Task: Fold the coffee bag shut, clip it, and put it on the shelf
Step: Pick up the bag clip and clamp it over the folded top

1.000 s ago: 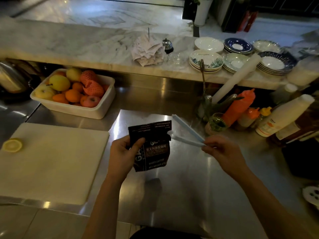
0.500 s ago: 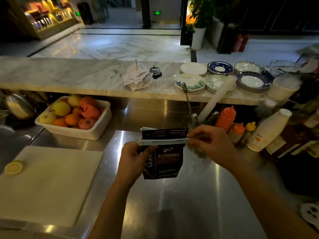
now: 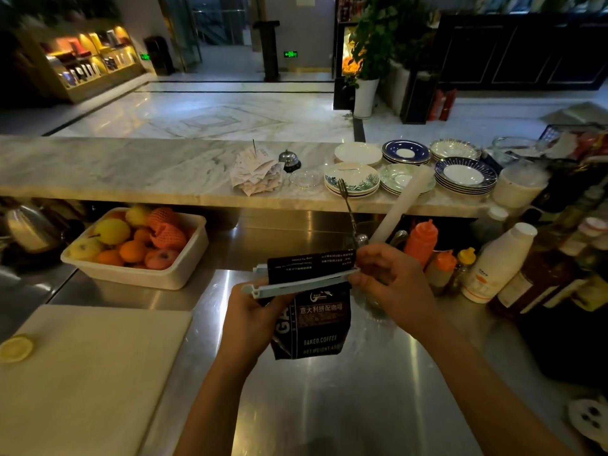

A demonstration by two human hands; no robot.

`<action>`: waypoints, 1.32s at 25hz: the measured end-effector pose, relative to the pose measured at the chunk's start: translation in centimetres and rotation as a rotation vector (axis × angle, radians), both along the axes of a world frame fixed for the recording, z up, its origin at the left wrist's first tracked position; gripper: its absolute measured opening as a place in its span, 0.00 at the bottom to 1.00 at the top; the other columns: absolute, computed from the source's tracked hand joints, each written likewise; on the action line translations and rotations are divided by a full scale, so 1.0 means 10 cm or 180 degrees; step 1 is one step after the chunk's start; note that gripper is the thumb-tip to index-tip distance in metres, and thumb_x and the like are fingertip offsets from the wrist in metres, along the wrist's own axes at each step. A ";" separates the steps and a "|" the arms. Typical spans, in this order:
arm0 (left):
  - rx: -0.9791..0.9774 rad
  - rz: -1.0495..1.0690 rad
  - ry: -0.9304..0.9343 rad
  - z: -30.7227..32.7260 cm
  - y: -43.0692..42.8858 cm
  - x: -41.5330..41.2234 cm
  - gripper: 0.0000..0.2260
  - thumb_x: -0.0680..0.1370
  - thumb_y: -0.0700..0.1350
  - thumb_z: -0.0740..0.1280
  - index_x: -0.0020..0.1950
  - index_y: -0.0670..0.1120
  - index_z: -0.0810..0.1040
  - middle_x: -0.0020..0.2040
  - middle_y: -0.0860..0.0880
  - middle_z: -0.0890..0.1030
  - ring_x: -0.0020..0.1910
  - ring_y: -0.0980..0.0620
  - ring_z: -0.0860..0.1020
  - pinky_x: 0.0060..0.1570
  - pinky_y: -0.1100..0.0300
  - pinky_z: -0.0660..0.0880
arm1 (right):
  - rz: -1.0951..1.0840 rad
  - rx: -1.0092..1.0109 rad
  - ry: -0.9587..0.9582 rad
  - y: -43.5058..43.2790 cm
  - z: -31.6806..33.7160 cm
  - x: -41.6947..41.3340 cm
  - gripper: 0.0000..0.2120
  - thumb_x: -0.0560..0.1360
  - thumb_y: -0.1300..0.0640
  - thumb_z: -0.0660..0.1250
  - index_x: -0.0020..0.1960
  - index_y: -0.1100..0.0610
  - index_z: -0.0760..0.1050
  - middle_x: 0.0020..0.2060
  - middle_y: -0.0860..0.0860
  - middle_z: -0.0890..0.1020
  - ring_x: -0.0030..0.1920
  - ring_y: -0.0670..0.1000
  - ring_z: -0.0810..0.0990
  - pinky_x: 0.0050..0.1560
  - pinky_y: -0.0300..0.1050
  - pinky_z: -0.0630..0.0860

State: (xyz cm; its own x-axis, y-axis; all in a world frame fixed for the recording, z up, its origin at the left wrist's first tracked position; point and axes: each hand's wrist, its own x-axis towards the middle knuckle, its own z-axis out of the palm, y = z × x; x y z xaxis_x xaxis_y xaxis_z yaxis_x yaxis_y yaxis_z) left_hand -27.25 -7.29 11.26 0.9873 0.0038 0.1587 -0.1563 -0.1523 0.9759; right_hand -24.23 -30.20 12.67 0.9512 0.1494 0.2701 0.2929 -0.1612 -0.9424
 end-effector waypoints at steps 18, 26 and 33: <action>-0.0214 0.0125 -0.0157 0.11 -0.23 -0.10 0.06 0.71 0.53 0.71 0.45 0.62 0.85 0.45 0.56 0.88 0.44 0.57 0.86 0.41 0.63 0.82 | -0.0269 0.1180 -0.0030 0.29 -0.06 -0.27 0.12 0.71 0.57 0.71 0.54 0.51 0.79 0.51 0.50 0.86 0.52 0.50 0.85 0.47 0.40 0.81; -0.0753 -0.0009 0.0014 0.11 -0.25 -0.07 0.14 0.66 0.49 0.75 0.51 0.51 0.84 0.49 0.50 0.88 0.51 0.51 0.86 0.47 0.61 0.82 | -0.0681 0.1507 -0.0134 0.33 -0.08 -0.29 0.12 0.70 0.59 0.70 0.53 0.59 0.80 0.48 0.54 0.87 0.50 0.54 0.86 0.47 0.44 0.82; -0.1044 0.0014 -0.0368 0.17 -0.19 -0.07 0.17 0.69 0.43 0.71 0.57 0.46 0.80 0.51 0.52 0.87 0.52 0.54 0.85 0.47 0.66 0.80 | -0.0862 0.1394 -0.0216 0.29 -0.05 -0.28 0.13 0.69 0.58 0.71 0.53 0.59 0.80 0.48 0.52 0.87 0.49 0.52 0.86 0.48 0.42 0.82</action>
